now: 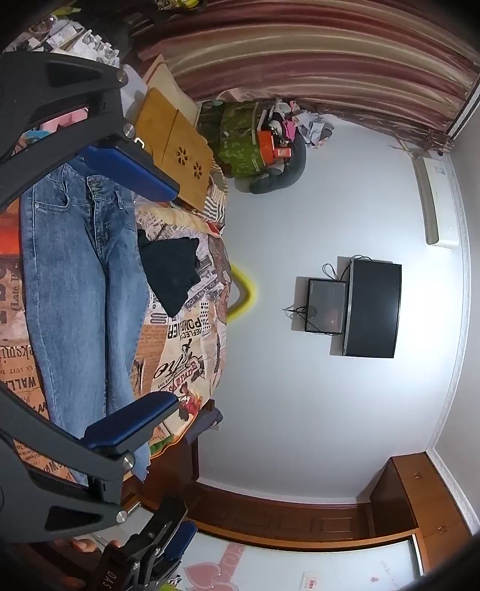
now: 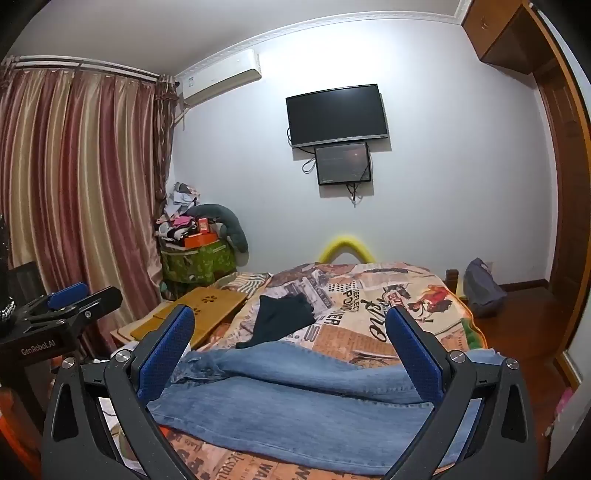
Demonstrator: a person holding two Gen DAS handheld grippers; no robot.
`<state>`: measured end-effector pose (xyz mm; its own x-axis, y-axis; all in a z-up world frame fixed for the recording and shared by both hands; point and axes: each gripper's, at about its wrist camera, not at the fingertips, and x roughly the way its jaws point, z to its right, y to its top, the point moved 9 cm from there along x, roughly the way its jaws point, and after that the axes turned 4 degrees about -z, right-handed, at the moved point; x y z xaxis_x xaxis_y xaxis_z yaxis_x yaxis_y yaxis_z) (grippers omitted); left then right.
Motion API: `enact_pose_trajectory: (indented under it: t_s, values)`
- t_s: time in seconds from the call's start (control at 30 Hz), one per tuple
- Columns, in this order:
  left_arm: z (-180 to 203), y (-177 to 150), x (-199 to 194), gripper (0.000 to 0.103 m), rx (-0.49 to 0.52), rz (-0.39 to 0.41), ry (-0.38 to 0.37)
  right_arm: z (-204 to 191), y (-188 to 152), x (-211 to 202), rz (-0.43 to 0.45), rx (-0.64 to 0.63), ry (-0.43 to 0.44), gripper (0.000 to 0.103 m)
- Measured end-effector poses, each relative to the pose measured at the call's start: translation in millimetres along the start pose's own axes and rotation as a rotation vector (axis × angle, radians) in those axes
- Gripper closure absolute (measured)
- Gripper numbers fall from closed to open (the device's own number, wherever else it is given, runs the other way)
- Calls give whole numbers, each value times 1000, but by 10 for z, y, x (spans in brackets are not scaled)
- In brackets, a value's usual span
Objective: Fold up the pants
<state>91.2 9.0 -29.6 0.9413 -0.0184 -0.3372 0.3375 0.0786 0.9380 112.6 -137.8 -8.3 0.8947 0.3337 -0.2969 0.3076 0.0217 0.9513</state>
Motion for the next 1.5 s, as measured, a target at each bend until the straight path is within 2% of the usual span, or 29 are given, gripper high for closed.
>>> enact_pose_trajectory:
  t_s: [0.27, 1.5]
  values:
    - [-6, -10, -21, 0, 1, 8, 21, -12, 14, -13, 3, -4, -2, 0]
    - [36, -23, 38, 0, -11, -11, -7, -1, 19, -35, 9, -8, -10, 0]
